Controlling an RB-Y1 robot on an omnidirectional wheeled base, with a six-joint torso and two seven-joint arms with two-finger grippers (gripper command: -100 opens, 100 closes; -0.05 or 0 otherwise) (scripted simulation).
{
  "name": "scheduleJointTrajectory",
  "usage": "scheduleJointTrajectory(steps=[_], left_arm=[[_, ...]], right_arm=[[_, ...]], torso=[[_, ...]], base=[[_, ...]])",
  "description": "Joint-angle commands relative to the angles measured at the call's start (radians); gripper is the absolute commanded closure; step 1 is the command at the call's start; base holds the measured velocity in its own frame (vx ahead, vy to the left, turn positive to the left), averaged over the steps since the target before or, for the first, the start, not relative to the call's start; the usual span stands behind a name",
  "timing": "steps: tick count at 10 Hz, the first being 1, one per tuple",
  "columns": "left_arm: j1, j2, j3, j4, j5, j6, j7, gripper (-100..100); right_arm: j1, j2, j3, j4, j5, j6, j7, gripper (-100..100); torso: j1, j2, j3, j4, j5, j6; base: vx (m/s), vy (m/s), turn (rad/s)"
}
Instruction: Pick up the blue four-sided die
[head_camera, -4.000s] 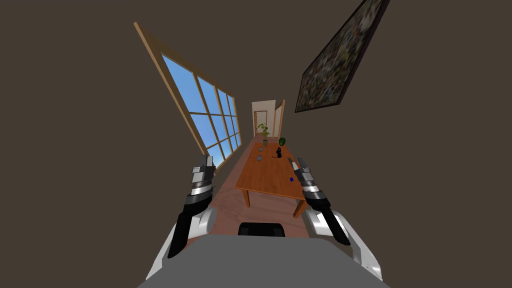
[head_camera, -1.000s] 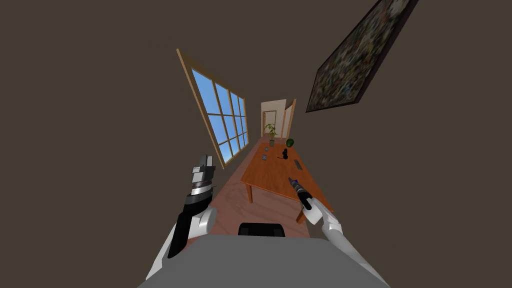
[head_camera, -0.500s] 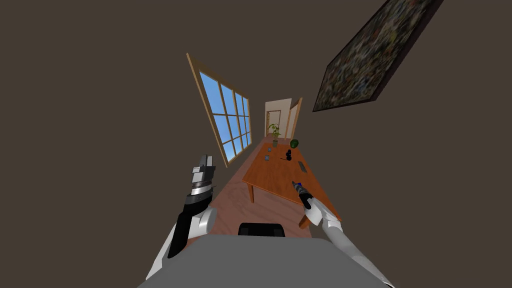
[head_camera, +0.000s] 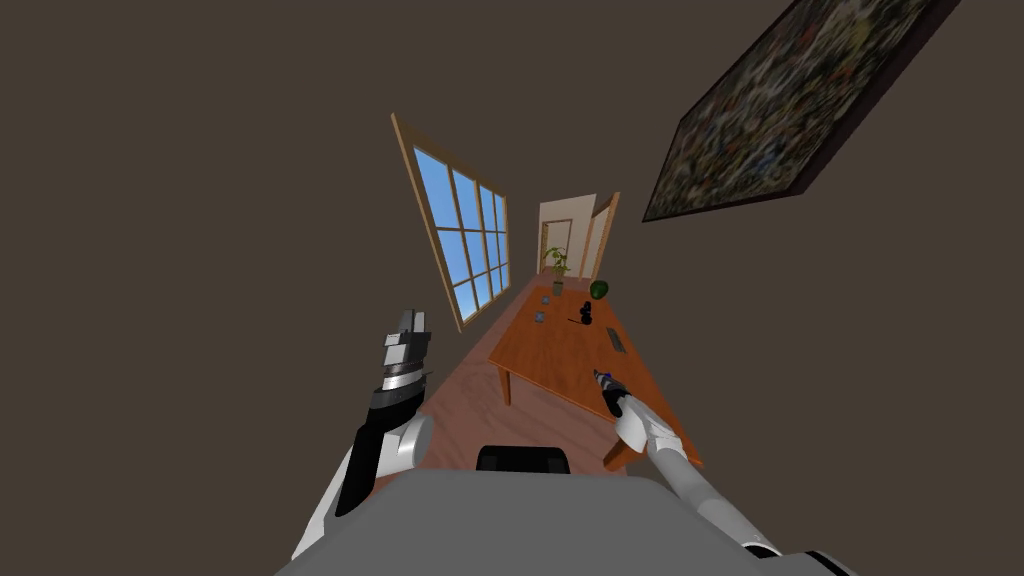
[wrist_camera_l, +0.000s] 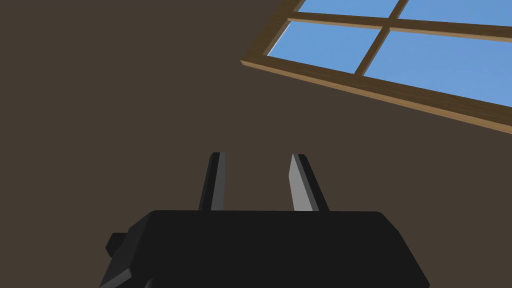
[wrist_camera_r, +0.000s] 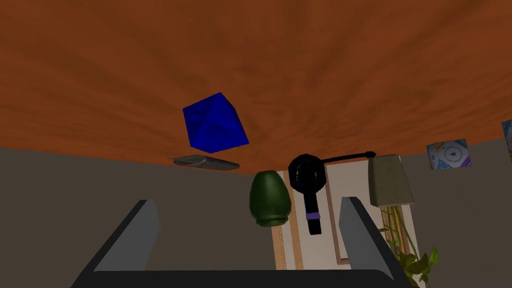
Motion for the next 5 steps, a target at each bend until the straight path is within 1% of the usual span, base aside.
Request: scheduleJointTrajectory(steps=[1, 2, 3, 5], left_arm=[[0.0, 0.0, 0.0, 0.0, 0.0, 0.0, 0.0, 0], [0.0, 0.0, 0.0, 0.0, 0.0, 0.0, 0.0, 0], [0.0, 0.0, 0.0, 0.0, 0.0, 0.0, 0.0, 0], [0.0, 0.0, 0.0, 0.0, 0.0, 0.0, 0.0, 0]], right_arm=[[-0.017, 0.001, -0.005, 0.04, 0.021, 0.011, 0.003, -100], [-0.031, -0.007, 0.001, 0.065, 0.035, 0.042, 0.016, -100], [-0.031, -0.007, 0.001, 0.079, 0.035, 0.042, 0.016, -100], [-0.054, -0.017, 0.011, 0.141, 0.058, 0.097, 0.04, -100]], torso=[[0.0, 0.0, 0.0, 0.0, 0.0, 0.0], [0.0, 0.0, 0.0, 0.0, 0.0, 0.0], [0.0, 0.0, 0.0, 0.0, 0.0, 0.0], [0.0, 0.0, 0.0, 0.0, 0.0, 0.0]], base=[[0.011, -0.021, 0.088], [0.014, -0.025, 0.129], [0.016, -0.023, 0.096], [0.021, -0.029, 0.194]])
